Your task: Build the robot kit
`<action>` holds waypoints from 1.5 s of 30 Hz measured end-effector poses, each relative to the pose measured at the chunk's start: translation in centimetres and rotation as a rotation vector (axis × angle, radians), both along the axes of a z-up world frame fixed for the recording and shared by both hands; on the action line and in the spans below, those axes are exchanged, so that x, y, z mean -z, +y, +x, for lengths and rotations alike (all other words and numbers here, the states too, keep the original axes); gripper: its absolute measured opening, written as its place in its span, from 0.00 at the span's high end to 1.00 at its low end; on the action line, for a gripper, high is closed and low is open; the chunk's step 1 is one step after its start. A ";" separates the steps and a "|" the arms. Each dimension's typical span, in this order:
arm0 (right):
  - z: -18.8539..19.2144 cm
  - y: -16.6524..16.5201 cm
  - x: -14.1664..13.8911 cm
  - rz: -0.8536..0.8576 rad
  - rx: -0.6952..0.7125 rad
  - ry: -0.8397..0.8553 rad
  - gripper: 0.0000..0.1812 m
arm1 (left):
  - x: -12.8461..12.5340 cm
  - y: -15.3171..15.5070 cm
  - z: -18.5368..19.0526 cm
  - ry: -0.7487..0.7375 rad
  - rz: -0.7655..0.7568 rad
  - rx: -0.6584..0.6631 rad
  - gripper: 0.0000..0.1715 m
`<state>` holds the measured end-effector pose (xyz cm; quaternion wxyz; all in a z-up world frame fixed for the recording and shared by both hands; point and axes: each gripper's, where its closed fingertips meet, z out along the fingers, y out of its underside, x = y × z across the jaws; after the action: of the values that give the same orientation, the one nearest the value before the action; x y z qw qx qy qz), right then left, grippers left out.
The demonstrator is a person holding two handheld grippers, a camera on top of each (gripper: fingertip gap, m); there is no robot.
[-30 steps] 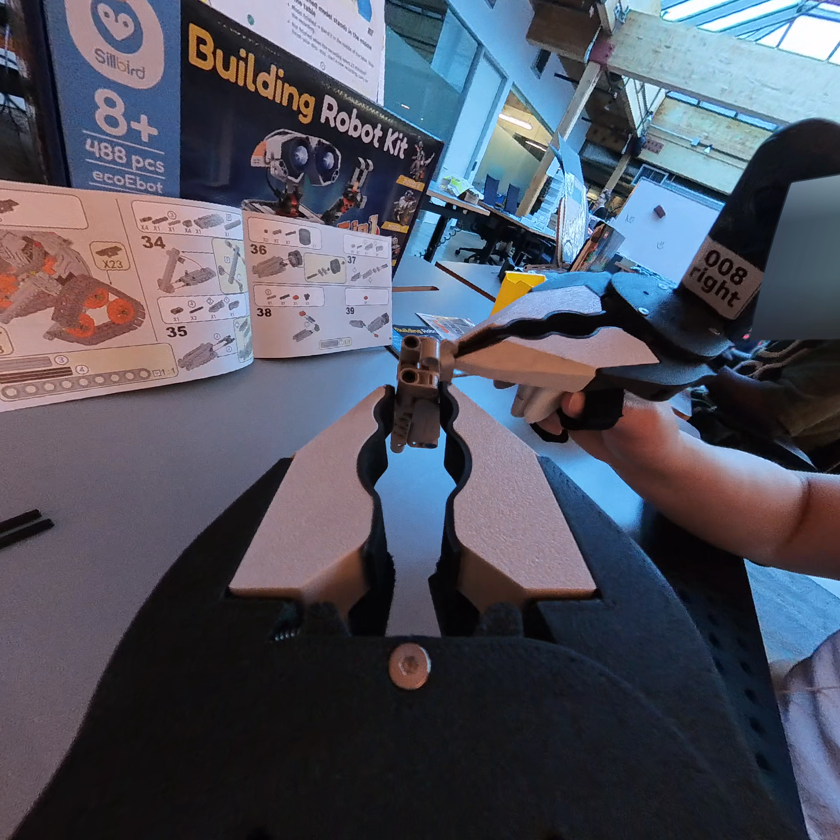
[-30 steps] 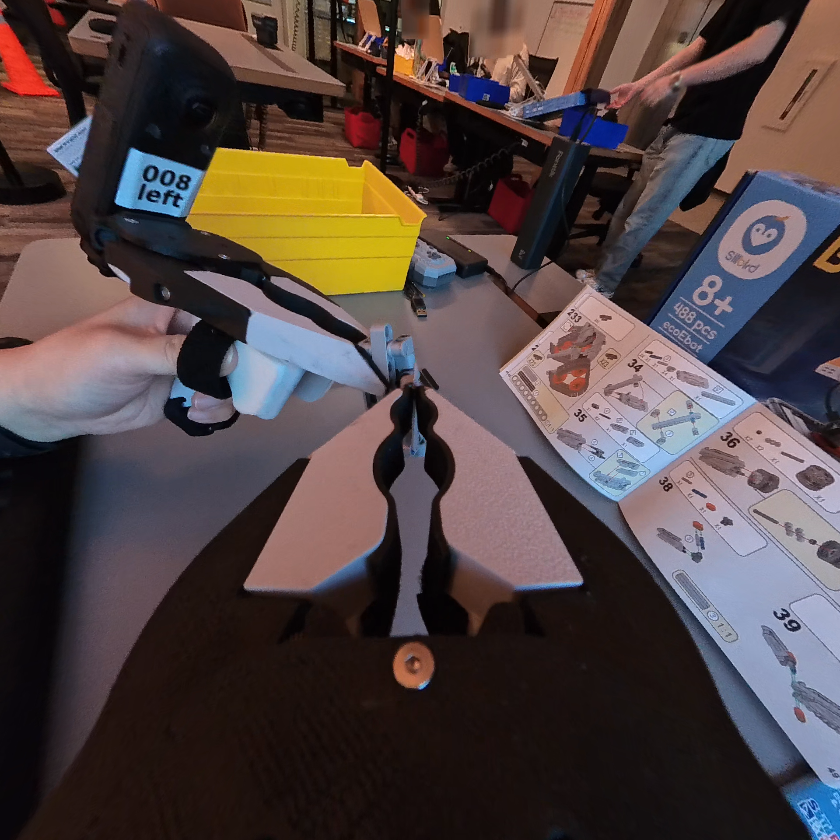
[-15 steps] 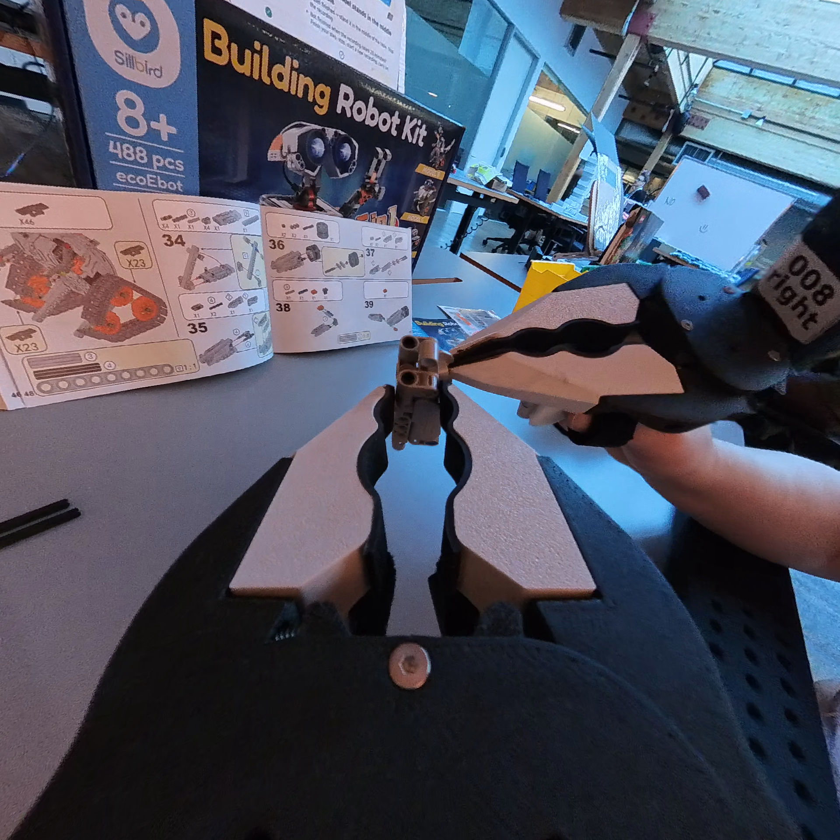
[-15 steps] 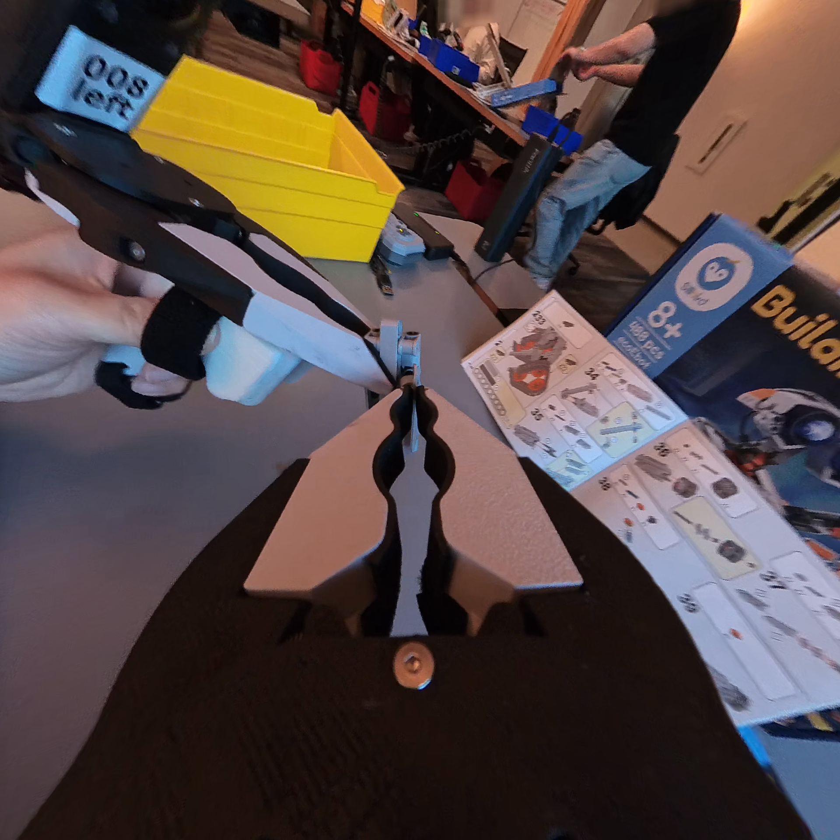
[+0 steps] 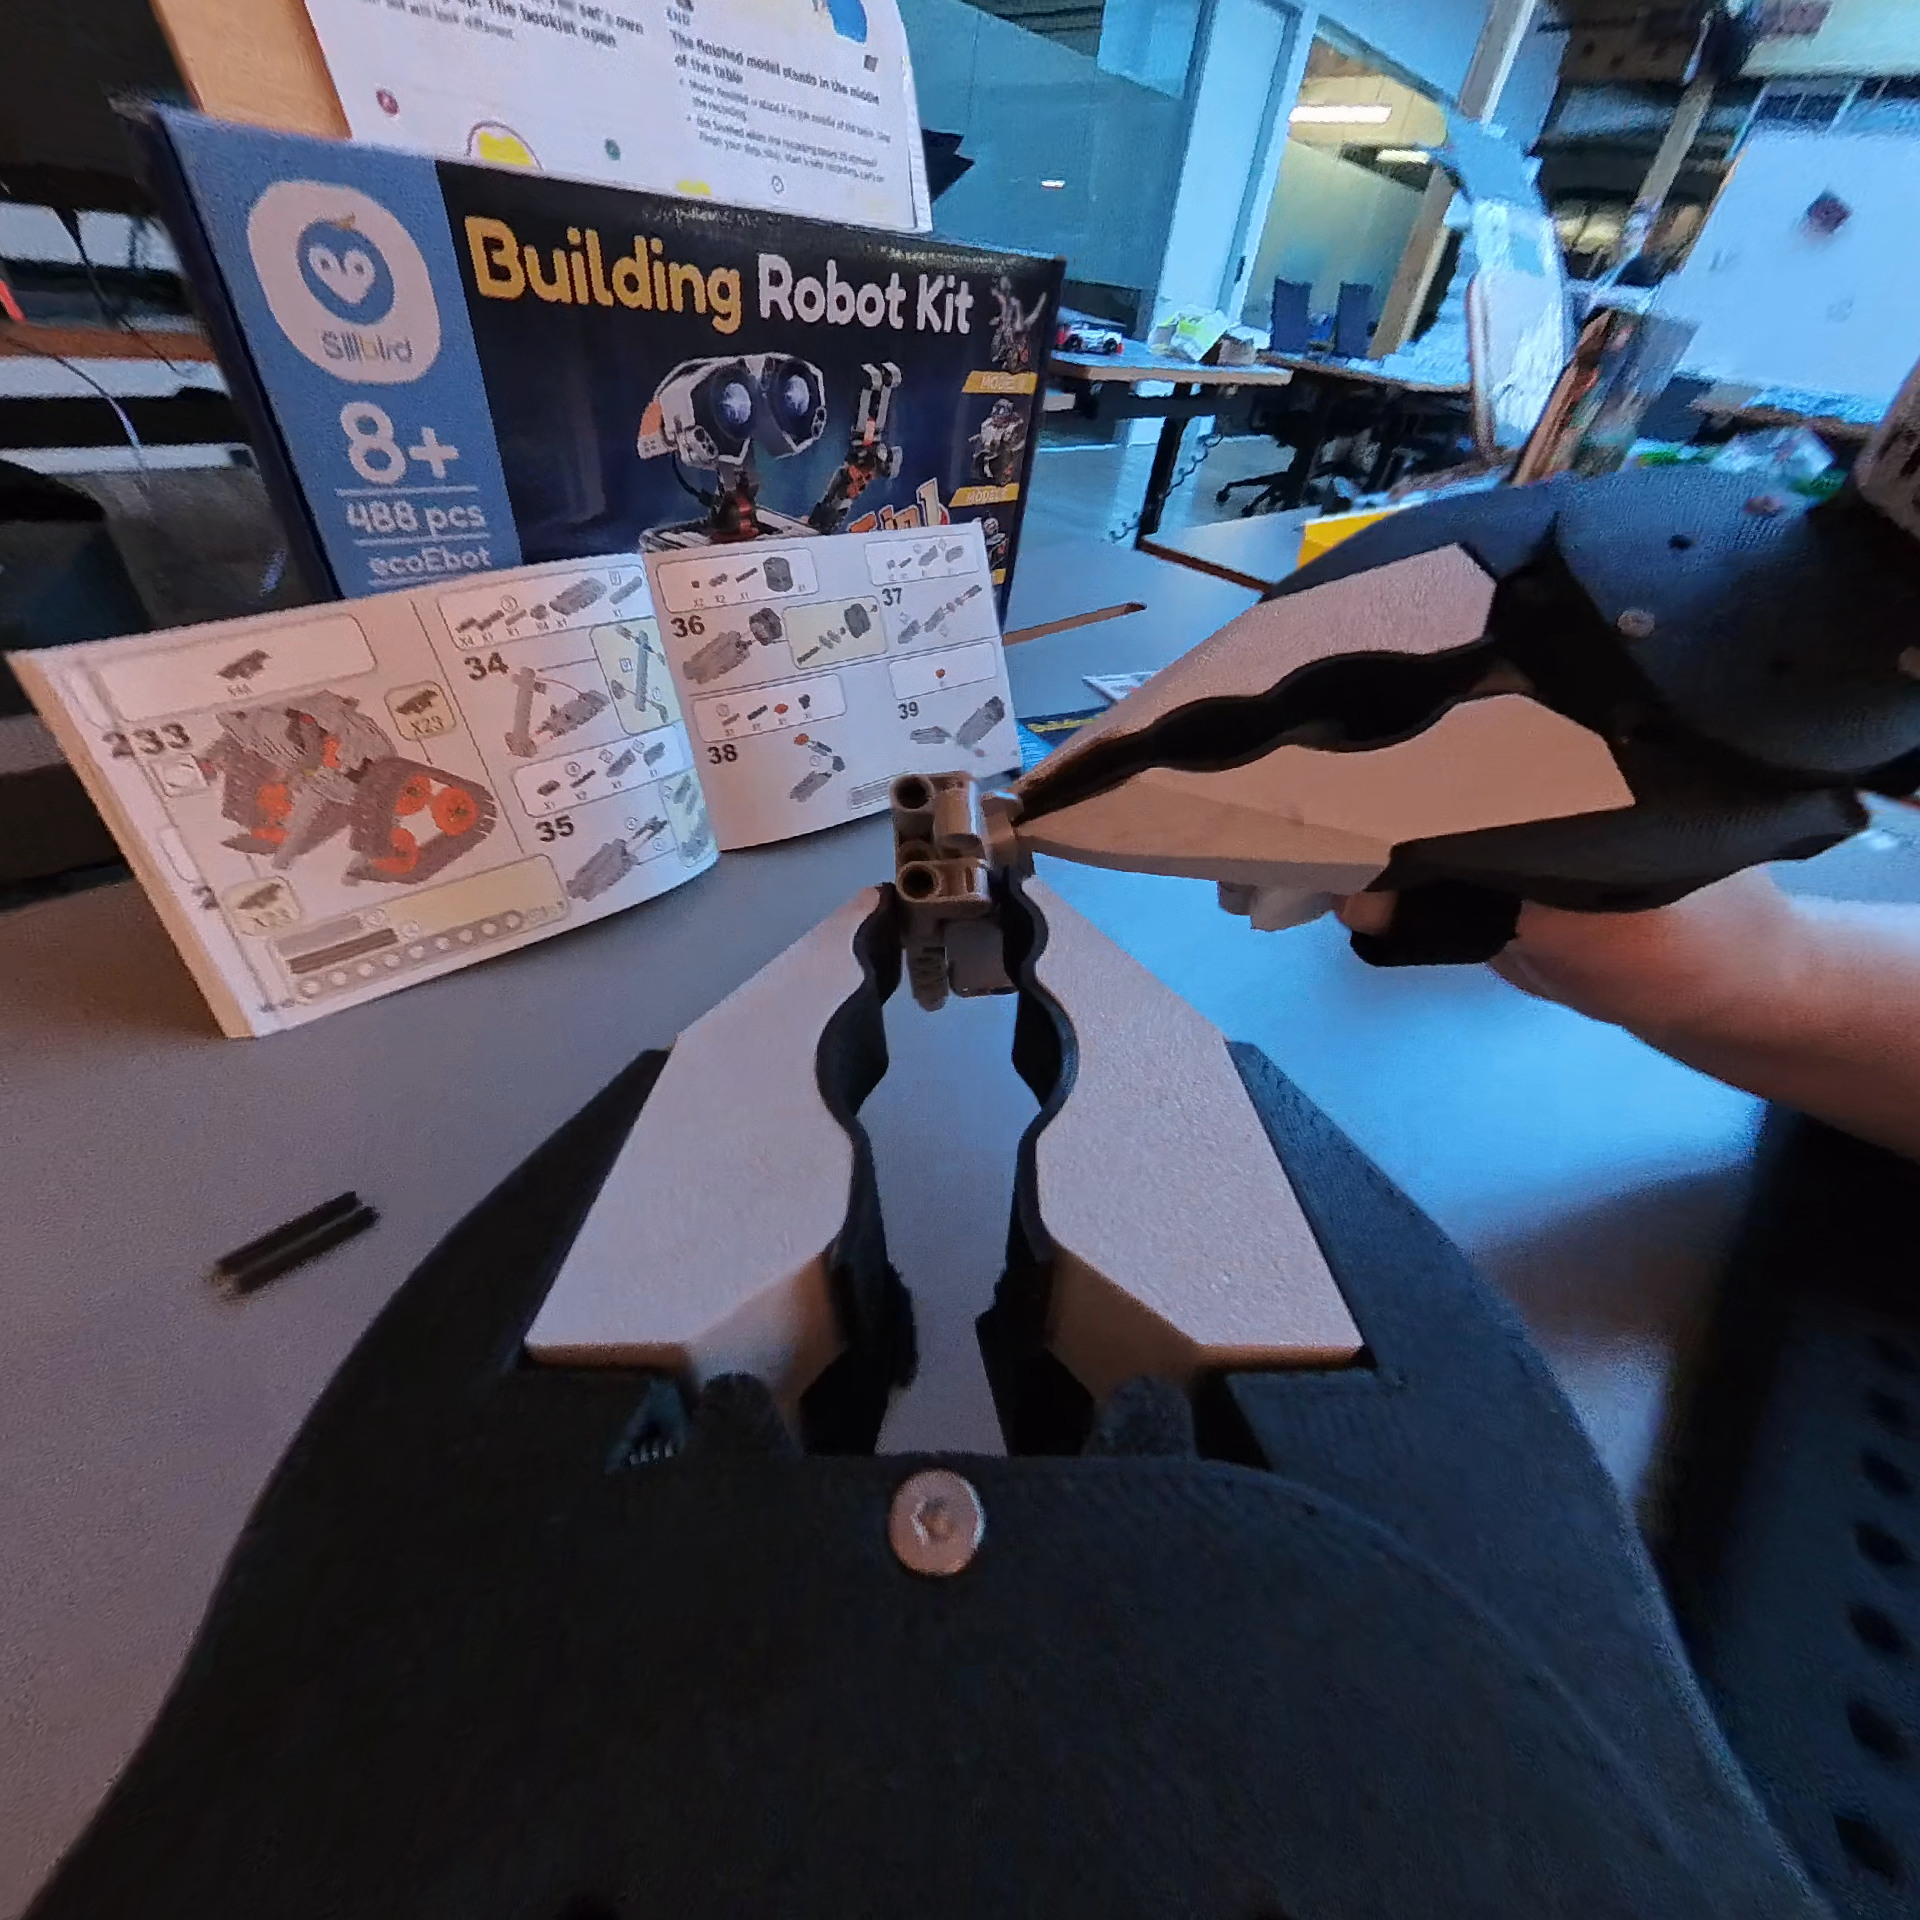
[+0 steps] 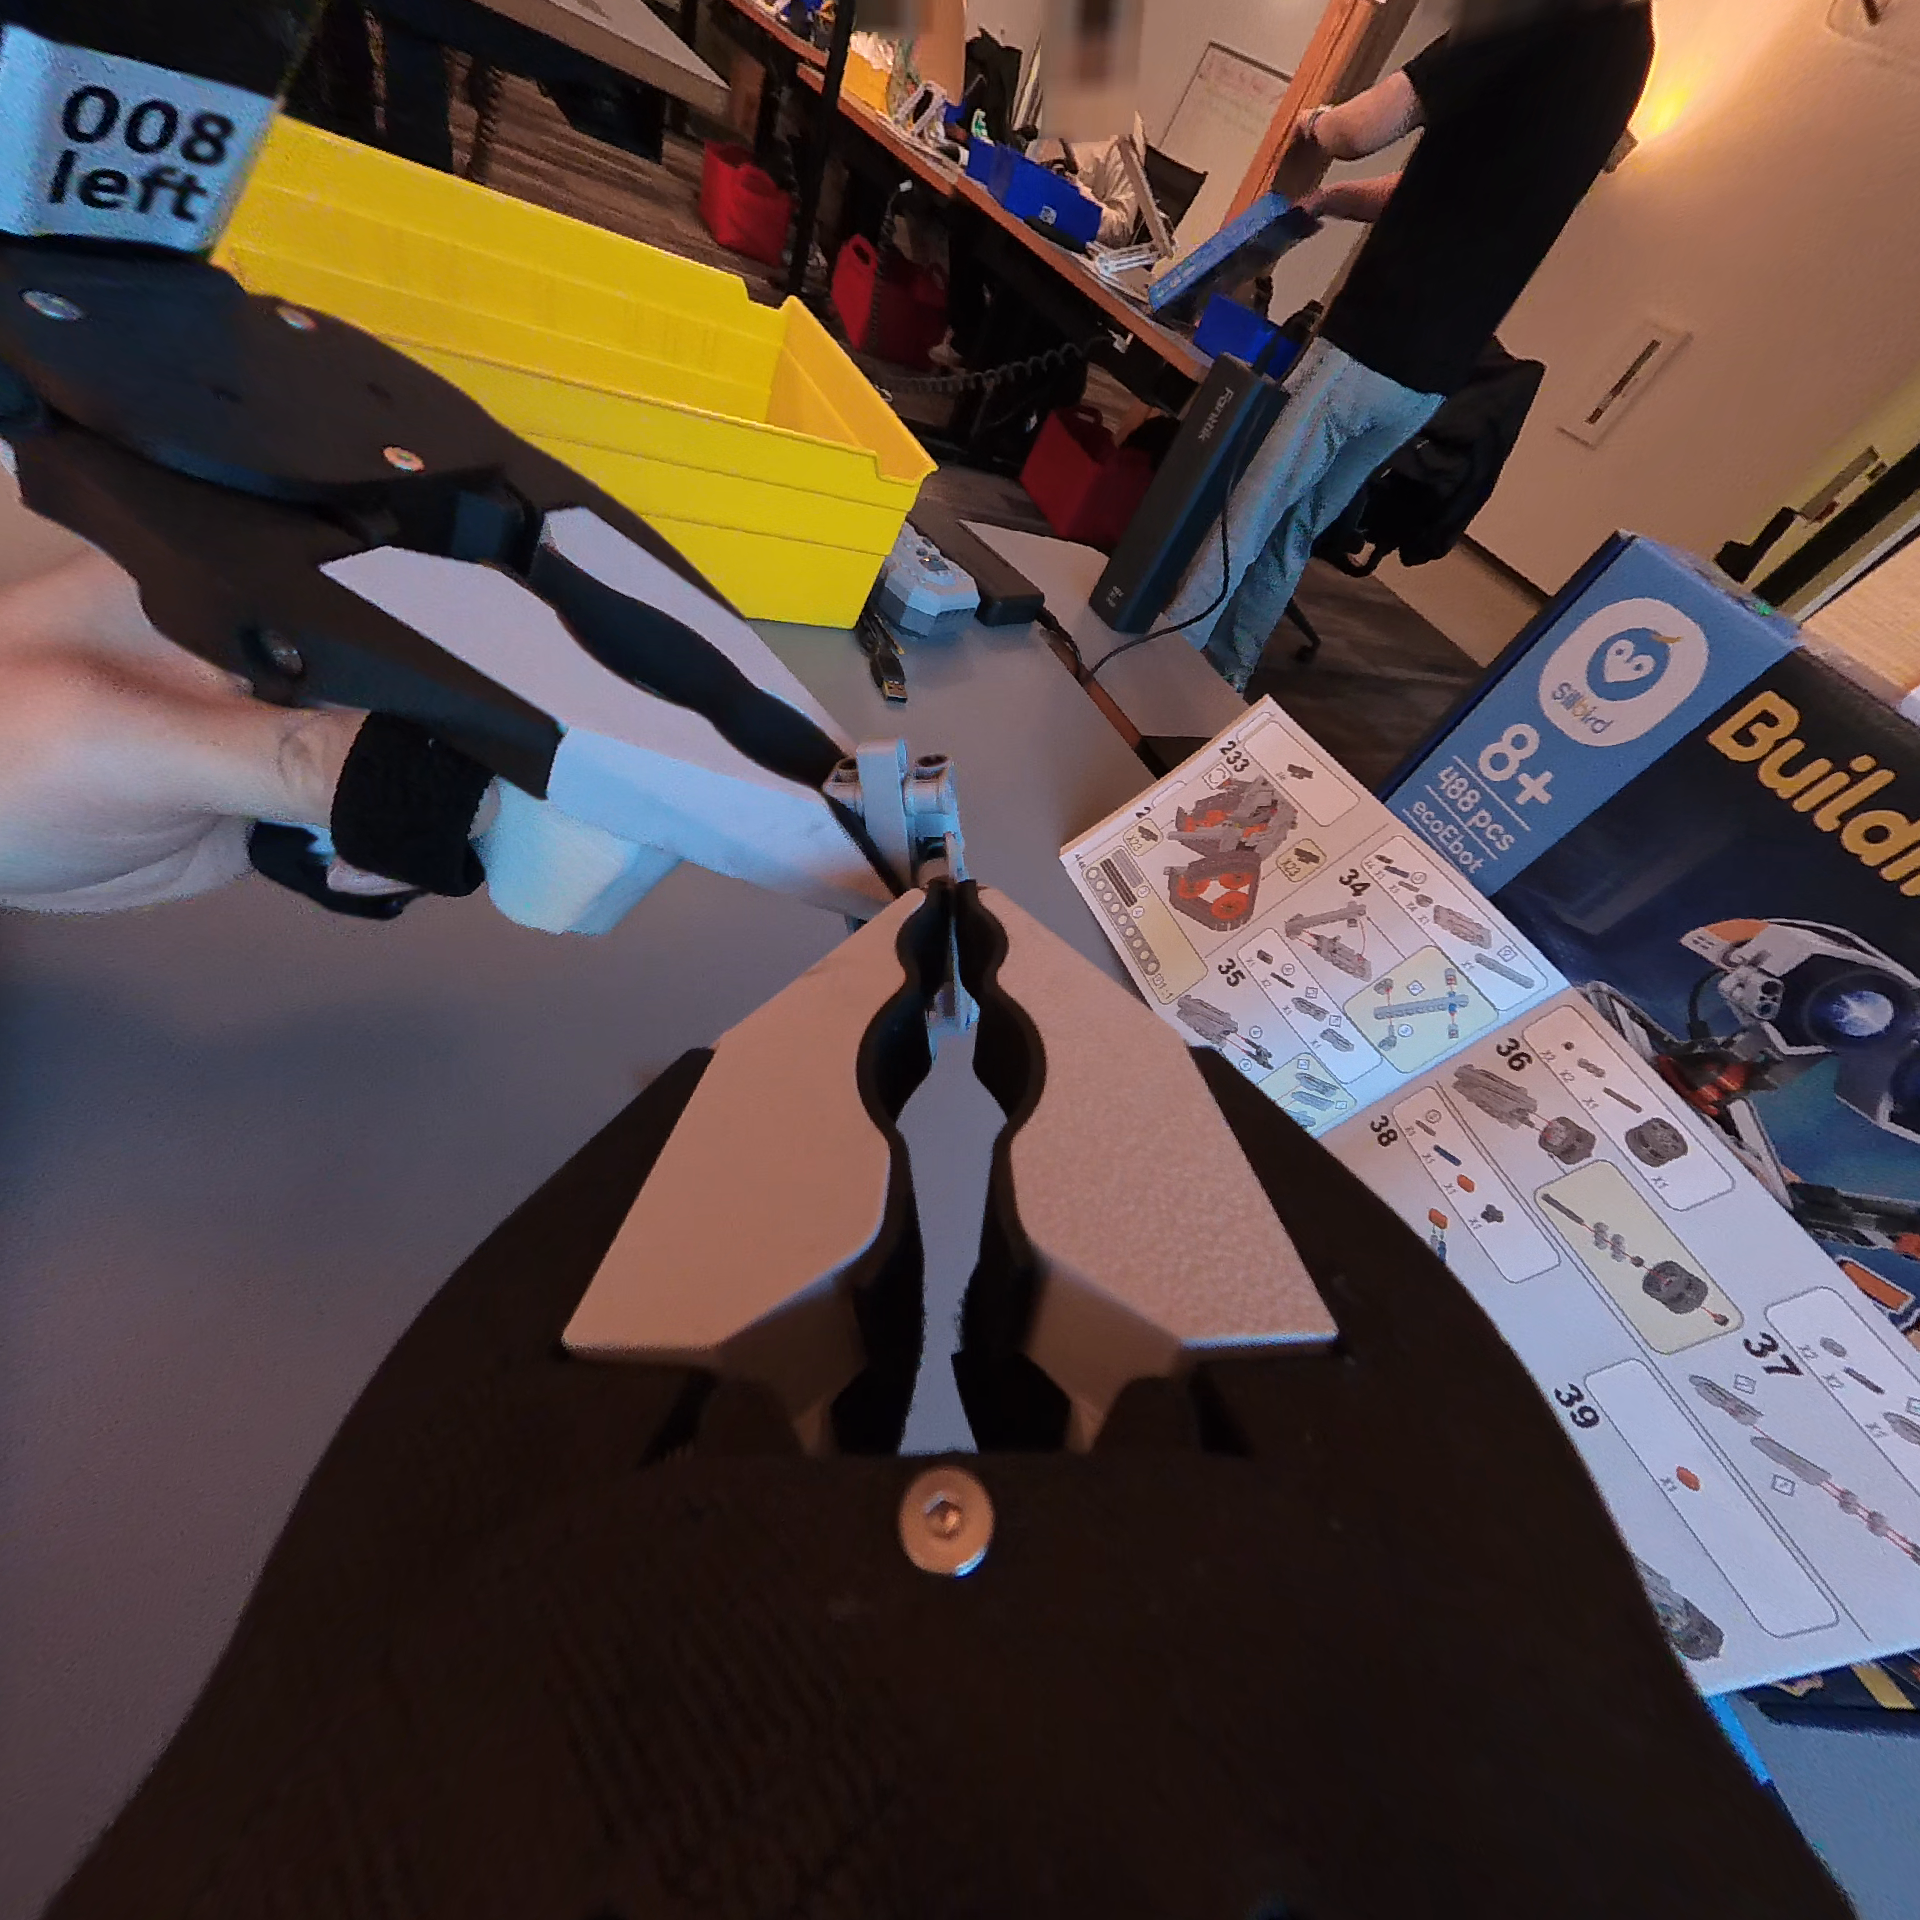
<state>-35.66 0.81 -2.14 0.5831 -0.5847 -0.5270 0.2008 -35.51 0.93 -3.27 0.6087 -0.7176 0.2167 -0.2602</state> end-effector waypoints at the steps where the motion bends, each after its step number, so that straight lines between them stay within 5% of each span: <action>1: 0.0 0.0 0.0 -0.006 -0.002 0.004 1.00 | 0.0 0.0 0.0 0.026 0.014 -0.012 0.90; 9: -0.1 0.0 0.2 0.034 0.044 -0.002 1.00 | 0.2 0.0 -0.1 0.125 0.051 -0.076 0.91; 27: -0.5 -0.2 0.0 0.031 -0.033 -0.008 1.00 | -0.2 -0.3 0.1 0.084 0.030 -0.069 0.90; 30: -0.1 0.0 -0.3 -0.067 -0.164 -0.018 0.98 | -0.3 -0.1 0.4 -0.070 -0.062 0.034 0.90; 34: 1.7 -1.5 -2.7 -0.365 -0.403 0.119 0.82 | -1.9 -1.3 0.5 -0.278 -0.111 0.208 0.90; 39: 2.5 -3.6 -2.1 -0.639 -0.629 0.155 0.77 | -1.4 -3.4 2.2 -0.132 -0.063 0.343 0.90; 45: 2.6 -5.2 -0.9 -0.585 -0.721 0.082 0.87 | -1.5 -5.2 3.7 -0.016 0.035 0.409 0.90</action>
<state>-33.10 -4.43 -1.22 0.3072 -0.4956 -0.5945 0.5537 -31.78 -4.22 -1.74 0.5573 -0.6458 0.3574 -0.3803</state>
